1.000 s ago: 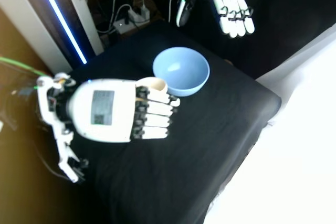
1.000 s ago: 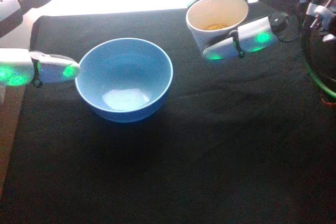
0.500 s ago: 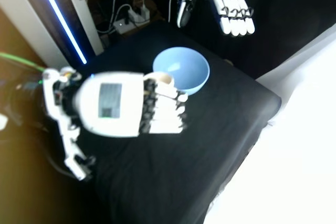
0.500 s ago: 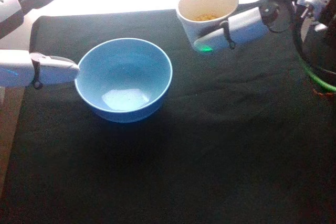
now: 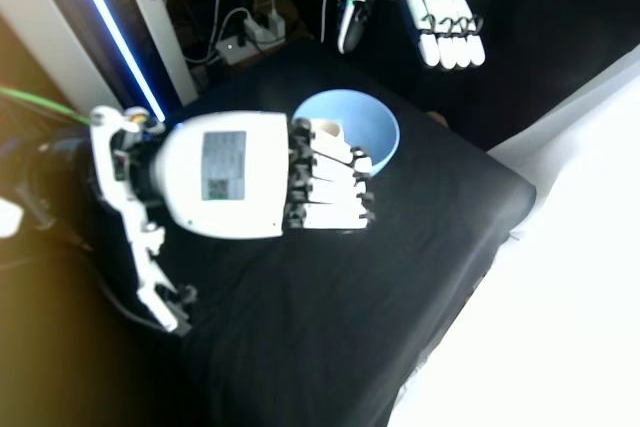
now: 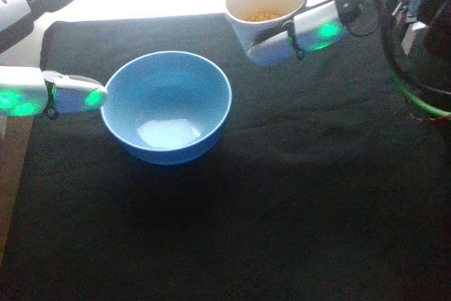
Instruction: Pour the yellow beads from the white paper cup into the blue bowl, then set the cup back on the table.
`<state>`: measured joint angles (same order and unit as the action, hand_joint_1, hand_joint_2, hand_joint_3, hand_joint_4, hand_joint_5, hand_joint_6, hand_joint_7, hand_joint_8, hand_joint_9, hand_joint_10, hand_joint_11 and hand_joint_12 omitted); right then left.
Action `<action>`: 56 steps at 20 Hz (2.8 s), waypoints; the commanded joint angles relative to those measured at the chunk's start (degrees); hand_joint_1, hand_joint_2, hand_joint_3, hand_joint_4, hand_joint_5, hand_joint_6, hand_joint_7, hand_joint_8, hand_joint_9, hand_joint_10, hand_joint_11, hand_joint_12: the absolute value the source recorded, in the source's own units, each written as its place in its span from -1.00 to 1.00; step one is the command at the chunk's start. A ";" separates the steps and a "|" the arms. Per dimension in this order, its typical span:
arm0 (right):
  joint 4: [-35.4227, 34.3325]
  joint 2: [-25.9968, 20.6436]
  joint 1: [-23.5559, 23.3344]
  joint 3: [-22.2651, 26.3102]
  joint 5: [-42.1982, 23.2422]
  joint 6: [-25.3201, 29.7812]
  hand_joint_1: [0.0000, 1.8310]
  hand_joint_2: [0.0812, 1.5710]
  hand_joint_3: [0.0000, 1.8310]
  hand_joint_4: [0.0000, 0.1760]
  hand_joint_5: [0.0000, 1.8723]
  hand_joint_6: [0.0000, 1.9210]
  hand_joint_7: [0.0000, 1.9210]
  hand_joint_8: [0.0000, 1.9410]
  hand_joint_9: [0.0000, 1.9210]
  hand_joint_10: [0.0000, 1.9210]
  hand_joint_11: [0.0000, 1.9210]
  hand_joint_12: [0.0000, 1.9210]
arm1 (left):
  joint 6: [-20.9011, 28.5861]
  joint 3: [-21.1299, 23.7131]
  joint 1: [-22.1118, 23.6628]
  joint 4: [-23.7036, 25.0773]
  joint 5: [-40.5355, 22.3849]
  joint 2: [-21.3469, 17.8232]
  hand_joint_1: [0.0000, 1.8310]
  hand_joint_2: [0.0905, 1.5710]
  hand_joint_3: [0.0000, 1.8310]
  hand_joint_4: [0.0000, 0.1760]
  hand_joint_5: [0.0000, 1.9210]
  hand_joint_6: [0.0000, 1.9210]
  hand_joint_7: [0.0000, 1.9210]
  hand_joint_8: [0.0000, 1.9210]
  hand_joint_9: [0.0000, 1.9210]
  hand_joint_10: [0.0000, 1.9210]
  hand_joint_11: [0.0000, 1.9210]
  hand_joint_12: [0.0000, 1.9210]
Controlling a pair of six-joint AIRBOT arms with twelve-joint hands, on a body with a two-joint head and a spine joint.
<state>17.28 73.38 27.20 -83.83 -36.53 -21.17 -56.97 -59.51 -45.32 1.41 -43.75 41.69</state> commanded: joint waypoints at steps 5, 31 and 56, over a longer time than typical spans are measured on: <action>-0.50 1.07 -1.42 0.00 -6.54 0.68 0.16 0.06 -1.00 -1.00 0.04 -1.00 -0.06 0.25 0.05 0.48 0.02 0.83 | 0.25 -0.31 0.82 -1.07 -6.74 0.30 -0.53 0.25 -1.00 -1.00 -1.00 -1.00 -0.93 -1.00 -0.90 -0.99 -0.88 -0.95; 11.95 5.12 -5.29 1.06 -0.19 2.05 0.18 0.13 -1.00 -1.00 0.06 -0.93 -0.12 0.22 -0.05 0.49 -0.04 0.73 | 0.92 -0.50 -0.01 -2.42 -7.45 0.67 -0.30 0.11 -1.00 -1.00 -1.00 -1.00 -0.75 -0.99 -0.85 -0.99 -0.98 -0.99; 27.88 6.88 -9.27 5.51 10.58 -2.84 0.40 0.37 -0.98 -1.00 -0.04 -0.25 0.08 0.09 -0.16 -0.16 -0.61 0.57 | 1.30 0.85 -5.22 -5.32 -5.79 -2.81 -0.20 0.18 -1.00 -1.00 -1.00 -1.00 -0.85 -0.99 -0.88 -0.99 -1.00 -1.00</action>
<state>46.26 80.25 18.70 -78.26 -22.39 -23.40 -55.75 -58.65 -51.00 -3.03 -43.00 39.40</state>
